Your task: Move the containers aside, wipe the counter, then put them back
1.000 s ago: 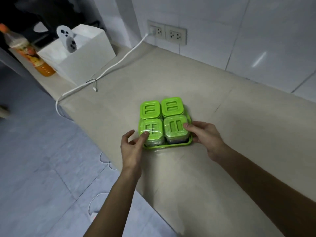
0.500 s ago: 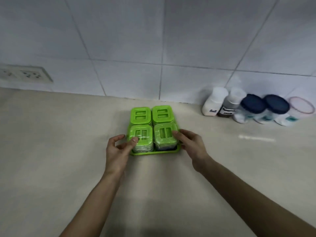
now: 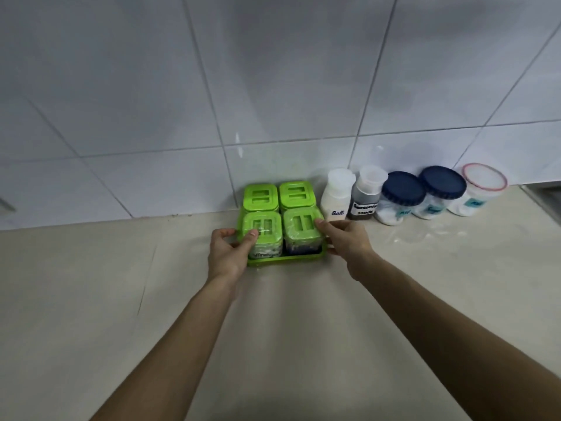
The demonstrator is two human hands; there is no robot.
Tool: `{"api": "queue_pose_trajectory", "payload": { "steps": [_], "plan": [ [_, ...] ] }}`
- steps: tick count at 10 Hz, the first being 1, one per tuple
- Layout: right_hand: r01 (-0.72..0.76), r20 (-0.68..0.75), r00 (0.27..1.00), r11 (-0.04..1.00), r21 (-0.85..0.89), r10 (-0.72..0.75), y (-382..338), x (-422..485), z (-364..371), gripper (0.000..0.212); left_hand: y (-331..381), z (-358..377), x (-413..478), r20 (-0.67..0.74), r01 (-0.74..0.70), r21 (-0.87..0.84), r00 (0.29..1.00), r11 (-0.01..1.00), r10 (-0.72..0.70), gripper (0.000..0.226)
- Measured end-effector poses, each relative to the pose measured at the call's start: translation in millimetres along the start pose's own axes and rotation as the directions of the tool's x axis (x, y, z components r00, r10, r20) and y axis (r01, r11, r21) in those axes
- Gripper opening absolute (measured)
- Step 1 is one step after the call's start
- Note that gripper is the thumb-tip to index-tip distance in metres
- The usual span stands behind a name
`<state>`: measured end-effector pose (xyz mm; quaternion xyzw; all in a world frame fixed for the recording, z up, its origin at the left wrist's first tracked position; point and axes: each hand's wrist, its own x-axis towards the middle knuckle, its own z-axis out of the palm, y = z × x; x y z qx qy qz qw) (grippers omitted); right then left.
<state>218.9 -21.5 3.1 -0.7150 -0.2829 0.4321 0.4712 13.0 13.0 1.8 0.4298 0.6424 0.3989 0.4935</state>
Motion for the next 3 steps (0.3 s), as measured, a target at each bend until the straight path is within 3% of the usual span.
{"api": "queue_pose_trajectory", "payload": {
  "steps": [2,3],
  "plan": [
    [0.004,0.018,1.000,0.999,-0.038,-0.003,-6.4,8.4,1.0,0.062,11.8,2.5,5.2,-0.003,-0.013,0.048,1.000,0.999,0.013,0.046],
    [0.094,-0.017,0.995,0.968,-0.233,-0.100,-0.3,-11.3,-14.9,0.061,2.5,-9.1,-23.7,-0.135,-0.054,0.112,0.989,0.992,0.069,0.052]
  ]
}}
